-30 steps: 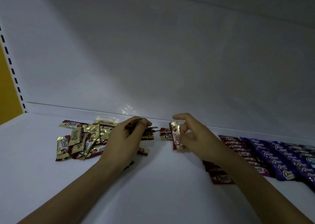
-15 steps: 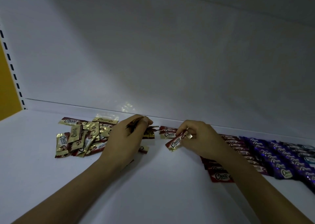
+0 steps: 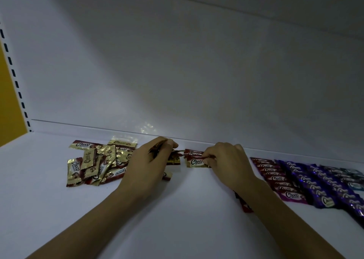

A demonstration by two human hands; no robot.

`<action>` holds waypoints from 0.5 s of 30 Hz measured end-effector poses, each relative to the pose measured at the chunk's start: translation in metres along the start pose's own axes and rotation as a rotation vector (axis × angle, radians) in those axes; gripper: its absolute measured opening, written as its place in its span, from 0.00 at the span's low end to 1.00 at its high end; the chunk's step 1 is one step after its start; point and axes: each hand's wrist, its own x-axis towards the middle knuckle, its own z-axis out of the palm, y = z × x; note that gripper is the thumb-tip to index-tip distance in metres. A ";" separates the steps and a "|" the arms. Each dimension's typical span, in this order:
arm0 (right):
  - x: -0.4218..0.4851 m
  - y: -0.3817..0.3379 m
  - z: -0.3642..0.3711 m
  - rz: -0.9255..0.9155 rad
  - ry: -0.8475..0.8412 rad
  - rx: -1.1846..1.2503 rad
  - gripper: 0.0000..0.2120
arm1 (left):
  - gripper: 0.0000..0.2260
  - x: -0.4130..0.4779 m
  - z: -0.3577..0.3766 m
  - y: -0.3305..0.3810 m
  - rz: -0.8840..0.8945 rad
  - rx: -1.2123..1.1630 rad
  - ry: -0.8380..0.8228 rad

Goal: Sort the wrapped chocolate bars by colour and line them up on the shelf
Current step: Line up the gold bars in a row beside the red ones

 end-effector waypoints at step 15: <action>-0.004 -0.003 0.004 0.014 -0.006 0.040 0.11 | 0.11 0.003 -0.002 -0.006 0.008 0.024 0.018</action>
